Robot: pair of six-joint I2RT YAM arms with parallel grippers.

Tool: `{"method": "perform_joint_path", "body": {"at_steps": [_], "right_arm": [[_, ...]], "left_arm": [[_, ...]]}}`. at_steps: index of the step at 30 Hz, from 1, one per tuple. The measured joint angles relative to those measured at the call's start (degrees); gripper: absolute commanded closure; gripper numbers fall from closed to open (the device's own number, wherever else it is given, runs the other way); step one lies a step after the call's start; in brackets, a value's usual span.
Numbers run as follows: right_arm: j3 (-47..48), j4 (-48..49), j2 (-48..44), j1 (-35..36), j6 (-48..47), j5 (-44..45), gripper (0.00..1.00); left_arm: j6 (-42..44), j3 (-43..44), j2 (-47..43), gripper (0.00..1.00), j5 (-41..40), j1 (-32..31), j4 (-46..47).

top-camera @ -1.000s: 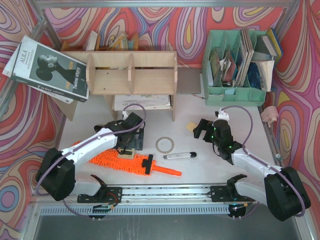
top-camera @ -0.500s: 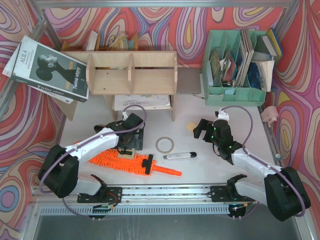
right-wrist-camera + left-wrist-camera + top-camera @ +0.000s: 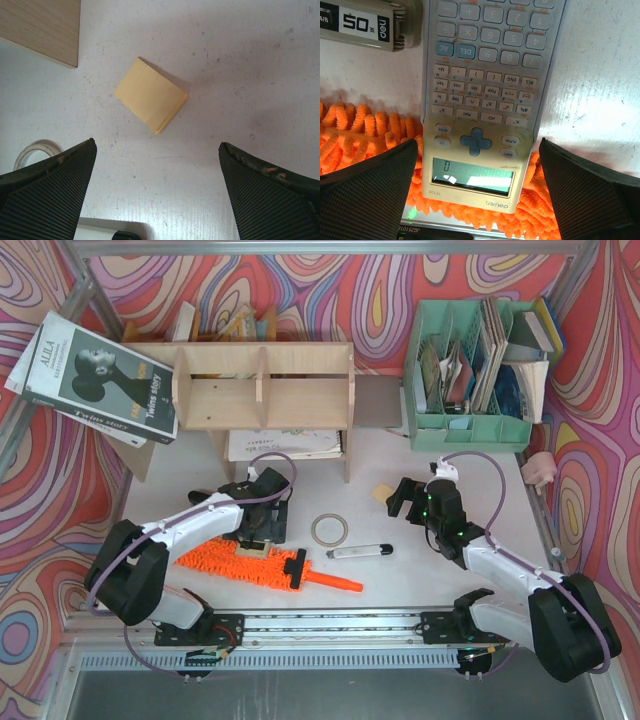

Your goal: Dust the bookshelf with a duster

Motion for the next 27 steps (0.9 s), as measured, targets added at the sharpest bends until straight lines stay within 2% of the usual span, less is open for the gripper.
{"method": "perform_joint_path", "body": {"at_steps": [13,27], "right_arm": [[0.0,0.0,0.0,0.0,0.0,0.0,0.04],[0.0,0.0,0.4,0.0,0.0,0.0,0.04]], "left_arm": [[0.0,-0.1,0.8,0.15,0.1,0.0,1.9],[0.0,-0.1,1.7,0.36,0.0,0.1,2.7]]}}
